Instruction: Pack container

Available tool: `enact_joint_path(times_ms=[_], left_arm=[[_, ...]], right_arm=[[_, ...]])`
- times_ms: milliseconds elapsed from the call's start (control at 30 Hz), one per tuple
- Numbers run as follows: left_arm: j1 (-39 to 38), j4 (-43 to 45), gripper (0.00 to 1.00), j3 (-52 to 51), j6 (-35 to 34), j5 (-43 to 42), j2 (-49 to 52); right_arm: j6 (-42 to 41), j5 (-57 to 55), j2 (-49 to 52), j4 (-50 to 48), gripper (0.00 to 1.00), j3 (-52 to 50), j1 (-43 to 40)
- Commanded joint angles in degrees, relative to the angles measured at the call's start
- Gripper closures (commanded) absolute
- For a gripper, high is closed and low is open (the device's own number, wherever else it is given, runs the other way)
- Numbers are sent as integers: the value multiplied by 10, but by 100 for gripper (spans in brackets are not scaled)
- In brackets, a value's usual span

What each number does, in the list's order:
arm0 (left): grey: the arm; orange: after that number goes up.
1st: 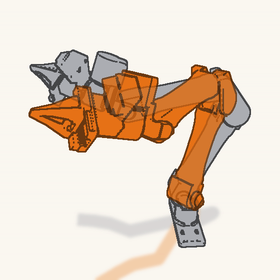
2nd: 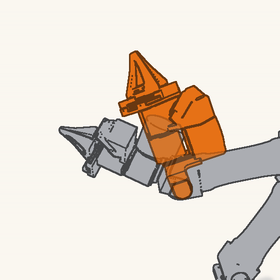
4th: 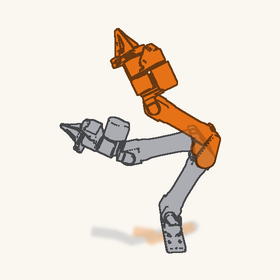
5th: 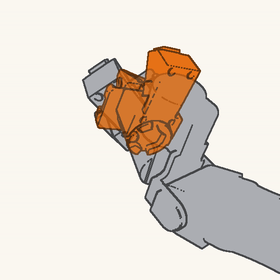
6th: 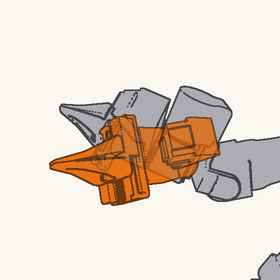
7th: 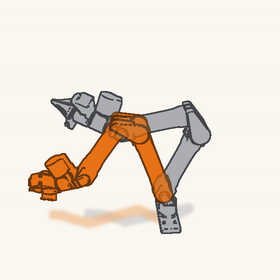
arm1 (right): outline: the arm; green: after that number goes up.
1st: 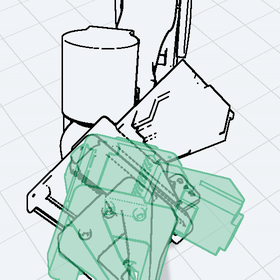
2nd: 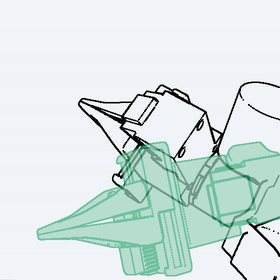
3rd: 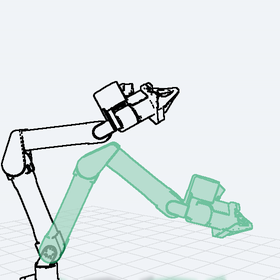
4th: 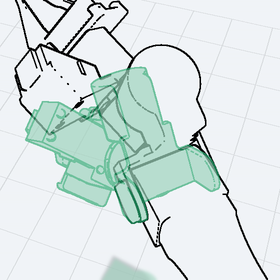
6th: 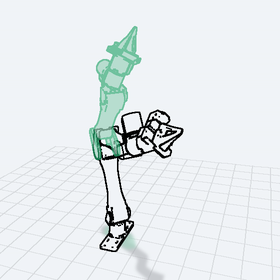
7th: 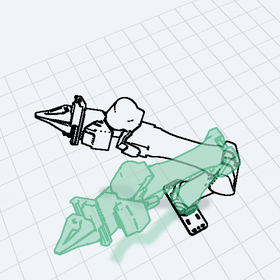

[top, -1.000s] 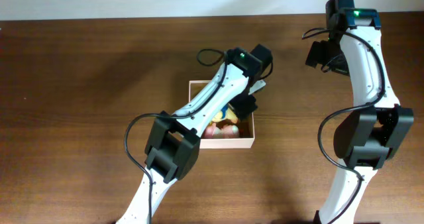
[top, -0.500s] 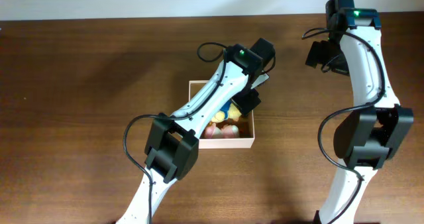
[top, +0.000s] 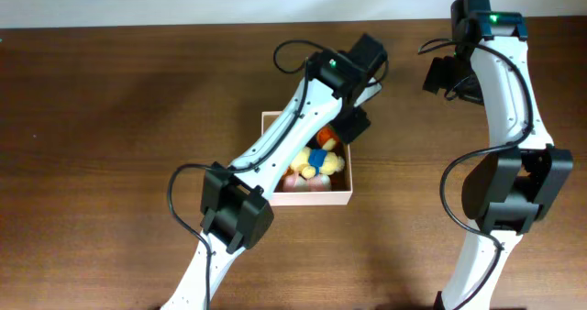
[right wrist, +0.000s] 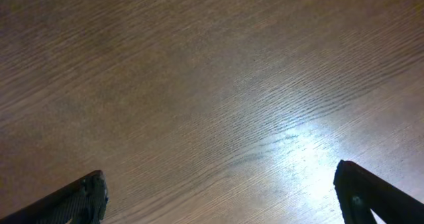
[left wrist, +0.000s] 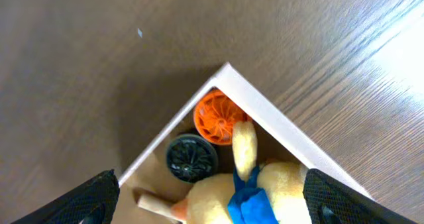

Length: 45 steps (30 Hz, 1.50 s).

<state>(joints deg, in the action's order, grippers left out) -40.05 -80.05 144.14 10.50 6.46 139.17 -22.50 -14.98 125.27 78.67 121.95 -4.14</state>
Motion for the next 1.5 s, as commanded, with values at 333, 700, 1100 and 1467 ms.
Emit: enact_joint_path(times_ms=[333,700,1100,1467], left_arm=[[94,-32,9,165,-8,58,-14],[274,-56,7,195,-49,58,-39],[386,-61,1,195,-49,69,-40],[406,-61,1,195,-49,68,-40]], right_arm=[[-7,-1,-2,0,1,1,0],[-7,0,-2,0,1,1,0],[-7,-1,-2,0,1,1,0],[-7,-1,-2,0,1,1,0]])
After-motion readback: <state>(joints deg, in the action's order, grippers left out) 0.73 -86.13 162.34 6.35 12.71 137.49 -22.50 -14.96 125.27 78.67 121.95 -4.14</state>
